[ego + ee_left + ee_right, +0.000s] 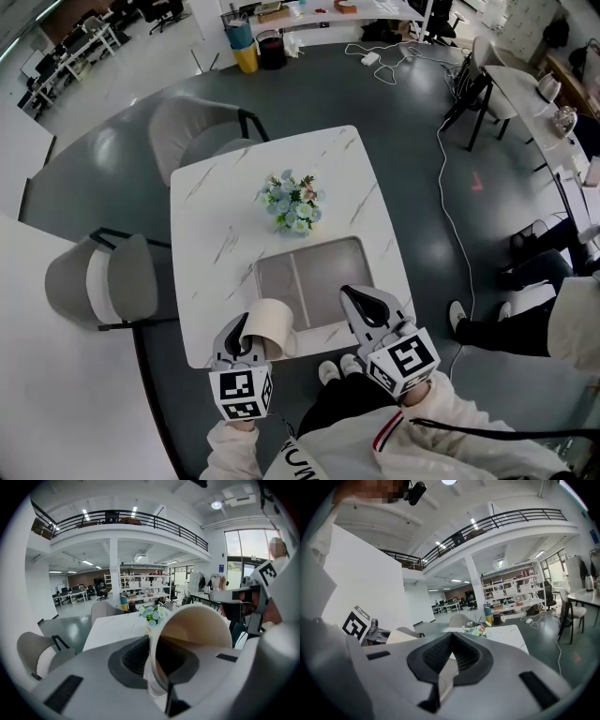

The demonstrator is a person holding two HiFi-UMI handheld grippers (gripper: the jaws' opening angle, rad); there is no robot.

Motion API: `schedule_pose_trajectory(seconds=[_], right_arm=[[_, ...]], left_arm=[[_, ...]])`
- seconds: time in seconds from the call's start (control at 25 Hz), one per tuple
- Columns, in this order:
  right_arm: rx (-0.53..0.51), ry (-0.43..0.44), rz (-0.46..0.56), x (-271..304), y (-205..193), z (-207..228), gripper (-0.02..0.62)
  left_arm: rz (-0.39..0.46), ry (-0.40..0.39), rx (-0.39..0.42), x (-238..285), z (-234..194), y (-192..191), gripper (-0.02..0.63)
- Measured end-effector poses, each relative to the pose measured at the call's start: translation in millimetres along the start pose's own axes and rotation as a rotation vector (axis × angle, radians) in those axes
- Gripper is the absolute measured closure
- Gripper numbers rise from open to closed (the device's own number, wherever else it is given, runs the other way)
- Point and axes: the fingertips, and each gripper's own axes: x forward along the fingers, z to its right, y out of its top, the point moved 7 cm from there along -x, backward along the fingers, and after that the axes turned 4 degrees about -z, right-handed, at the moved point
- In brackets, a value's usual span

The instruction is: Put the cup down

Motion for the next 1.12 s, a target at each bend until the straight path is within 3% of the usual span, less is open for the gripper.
schedule_pose_trajectory(seconds=[0.84,1.12], right_arm=[[0.004,-0.019,-0.014,41,-21,15,0.591],[0.009,-0.021,-0.022,49,-26,19,0.591]], left_arm=[[-0.218,-0.023,0.082,94,-27,-13,0.560],[-0.247,-0.035,0.116,115,-27,-9,0.560]])
